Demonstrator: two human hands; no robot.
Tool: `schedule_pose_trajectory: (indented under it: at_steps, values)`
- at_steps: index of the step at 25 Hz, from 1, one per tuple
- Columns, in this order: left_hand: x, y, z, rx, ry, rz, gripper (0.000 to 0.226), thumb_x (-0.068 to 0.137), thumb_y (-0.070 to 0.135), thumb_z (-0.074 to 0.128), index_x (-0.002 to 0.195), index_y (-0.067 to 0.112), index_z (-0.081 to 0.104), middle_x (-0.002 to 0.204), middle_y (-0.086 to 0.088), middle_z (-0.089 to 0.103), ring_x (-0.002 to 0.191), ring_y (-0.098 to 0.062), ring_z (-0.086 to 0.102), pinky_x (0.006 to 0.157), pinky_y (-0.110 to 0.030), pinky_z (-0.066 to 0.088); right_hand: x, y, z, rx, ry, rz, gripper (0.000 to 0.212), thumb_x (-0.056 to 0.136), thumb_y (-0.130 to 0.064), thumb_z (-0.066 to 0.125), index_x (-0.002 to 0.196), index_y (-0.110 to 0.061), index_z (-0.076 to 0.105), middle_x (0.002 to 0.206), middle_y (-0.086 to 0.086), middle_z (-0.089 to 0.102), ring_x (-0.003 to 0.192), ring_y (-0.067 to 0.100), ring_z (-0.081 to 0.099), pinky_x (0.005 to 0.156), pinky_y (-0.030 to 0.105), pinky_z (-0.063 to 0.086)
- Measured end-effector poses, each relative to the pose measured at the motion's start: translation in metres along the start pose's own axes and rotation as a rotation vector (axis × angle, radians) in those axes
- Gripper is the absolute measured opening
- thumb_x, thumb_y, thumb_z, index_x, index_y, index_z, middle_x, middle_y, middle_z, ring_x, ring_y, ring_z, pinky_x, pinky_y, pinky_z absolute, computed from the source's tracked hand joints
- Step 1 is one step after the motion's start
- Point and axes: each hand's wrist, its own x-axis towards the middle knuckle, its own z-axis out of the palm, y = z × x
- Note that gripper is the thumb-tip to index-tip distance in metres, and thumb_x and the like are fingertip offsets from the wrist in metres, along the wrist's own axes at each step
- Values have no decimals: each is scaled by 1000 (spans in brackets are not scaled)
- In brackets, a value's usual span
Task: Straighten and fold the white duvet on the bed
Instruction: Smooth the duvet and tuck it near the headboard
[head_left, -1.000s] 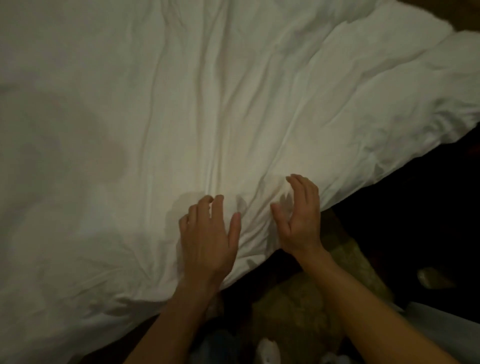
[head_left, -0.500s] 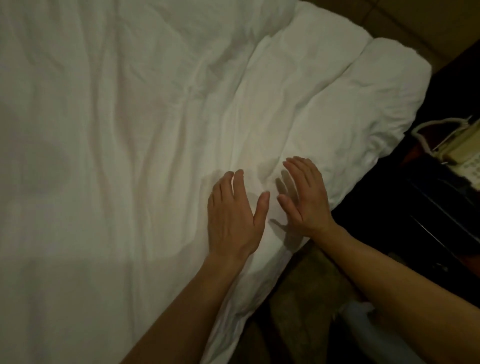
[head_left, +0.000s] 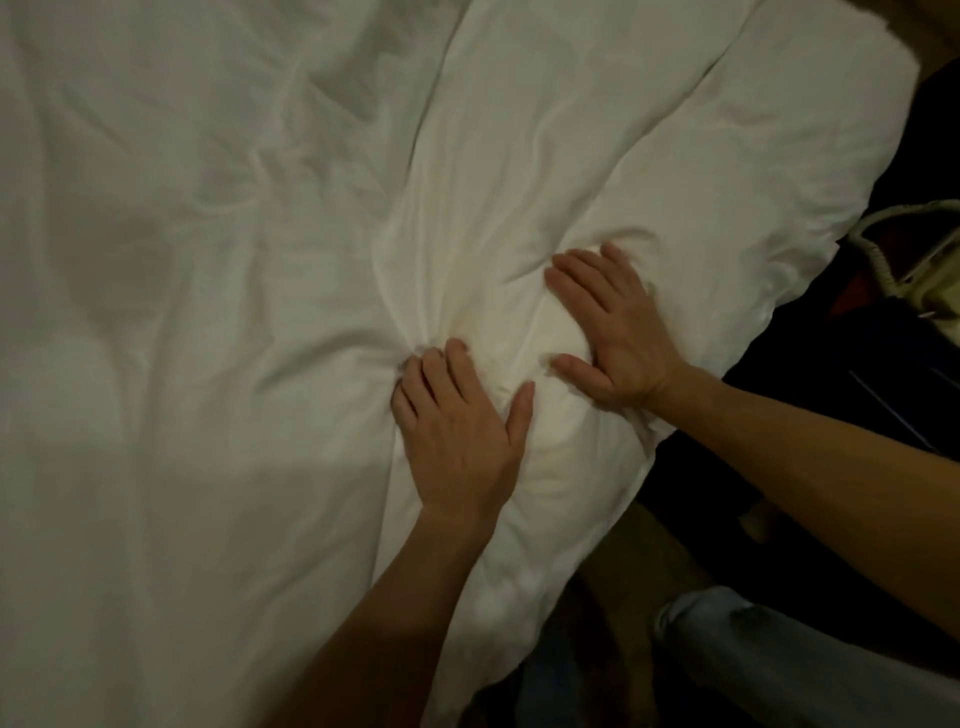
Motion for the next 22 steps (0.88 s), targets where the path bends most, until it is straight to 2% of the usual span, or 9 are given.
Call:
schedule_pose_trajectory:
  at_steps: [2,3,5,8,11,14,16,19,22]
  values:
    - [12,-2,5,28,42,26,53,101,56,37,110,8,56,104,-15,58,99,-34,52,89,-46,38,1,10,10,-20,0,-18,84,94,-70,33,124,3,62,121,22,63,111,38,57,108,54,35]
    - [19,-2,6,22,54,48,46,102,53,39,99,10,56,93,-13,58,89,-32,53,83,-44,40,3,13,13,-16,-7,-15,81,93,-72,31,111,0,65,106,19,64,97,35,57,98,50,39]
    - [31,-3,7,-19,54,76,43,103,49,41,83,14,55,74,-9,57,70,-31,55,71,-41,41,10,17,13,20,-8,-14,78,94,-74,27,90,-3,61,84,14,59,77,30,53,80,44,37]
    - [37,10,-8,-87,-17,20,46,100,55,39,72,20,50,57,-4,54,54,-29,57,51,-31,35,12,29,3,105,5,-17,77,92,-75,31,87,-3,58,76,12,57,67,29,52,73,40,33]
    - [30,44,-17,-135,3,6,50,97,62,32,66,25,44,52,-3,55,46,-23,52,53,-24,23,-7,45,-18,144,-6,37,80,90,-78,34,91,-3,59,78,10,62,64,29,56,71,39,37]
    - [21,77,-22,-212,6,12,58,98,66,19,62,26,39,50,2,51,45,-13,35,54,-24,25,-31,59,-50,139,48,63,78,90,-77,36,88,-3,61,75,8,64,58,28,58,65,35,42]
    - [11,86,-24,-213,-96,-1,63,97,66,17,59,24,42,50,2,52,44,-18,41,52,-27,28,-51,62,-68,150,49,82,77,90,-76,35,85,-4,63,71,5,64,54,26,57,60,29,40]
    - [-8,86,-18,-112,-235,84,64,98,63,23,57,22,49,49,-2,55,44,-27,55,46,-29,35,-87,57,-64,122,-81,193,77,90,-80,29,83,-10,60,68,2,60,53,25,55,61,26,25]
    - [-5,84,-12,-93,-294,48,61,96,67,18,63,26,48,53,2,55,49,-22,58,51,-26,30,-94,58,-46,173,-146,260,70,92,-80,29,97,-14,52,77,3,59,63,26,58,65,30,34]
